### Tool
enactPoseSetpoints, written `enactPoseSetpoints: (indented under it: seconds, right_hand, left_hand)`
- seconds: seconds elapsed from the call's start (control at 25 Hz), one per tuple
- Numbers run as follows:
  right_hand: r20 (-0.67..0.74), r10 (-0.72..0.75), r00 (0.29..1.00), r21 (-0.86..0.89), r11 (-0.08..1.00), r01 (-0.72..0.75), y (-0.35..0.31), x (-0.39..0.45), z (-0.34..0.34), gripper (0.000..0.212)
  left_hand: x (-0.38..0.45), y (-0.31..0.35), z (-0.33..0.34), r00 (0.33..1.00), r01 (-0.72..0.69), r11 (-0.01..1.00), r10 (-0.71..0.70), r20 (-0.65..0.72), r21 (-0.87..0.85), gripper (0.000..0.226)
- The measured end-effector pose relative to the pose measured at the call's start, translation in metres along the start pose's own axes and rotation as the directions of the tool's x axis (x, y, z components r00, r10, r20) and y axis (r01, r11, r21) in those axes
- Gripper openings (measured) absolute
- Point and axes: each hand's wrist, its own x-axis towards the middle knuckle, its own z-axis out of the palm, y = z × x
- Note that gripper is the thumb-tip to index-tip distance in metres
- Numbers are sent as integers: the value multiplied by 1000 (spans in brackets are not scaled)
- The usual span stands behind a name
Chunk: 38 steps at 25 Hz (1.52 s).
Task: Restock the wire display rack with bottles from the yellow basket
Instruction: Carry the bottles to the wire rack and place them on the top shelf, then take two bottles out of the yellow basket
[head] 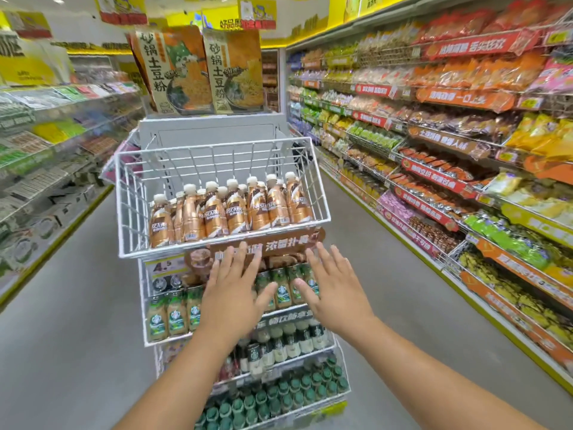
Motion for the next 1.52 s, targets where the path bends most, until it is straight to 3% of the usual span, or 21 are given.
enactPoseSetpoints:
  seconds: [0.2, 0.44, 0.88, 1.0, 1.24, 1.52]
  right_hand:
    - [-2, 65, 998, 26, 998, -65, 49, -85, -23, 82]
    - [-48, 195, 980, 59, 980, -192, 87, -184, -35, 77]
    - [-131, 488, 863, -23, 869, -494, 122, -395, -59, 88]
    - [-189, 556, 809, -1, 824, -567, 155, -451, -82, 77]
    - [-255, 669, 698, 49, 730, -682, 244, -570, -110, 75]
    - [-226, 766, 602, 69, 629, -775, 388, -711, -116, 91]
  left_hand:
    - [-52, 69, -1, 999, -13, 1000, 13, 35, -6, 77]
    - [-102, 123, -2, 985, -171, 984, 172, 5, -51, 75]
    - [-222, 228, 4, 894, -441, 879, 447, -4, -182, 85]
    - [-242, 286, -6, 839, -534, 821, 544, -7, -200, 84]
    - [-282, 437, -6, 711, -685, 693, 704, 6, -225, 81]
    - [-359, 629, 28, 640, -723, 606, 769, 8, -331, 87]
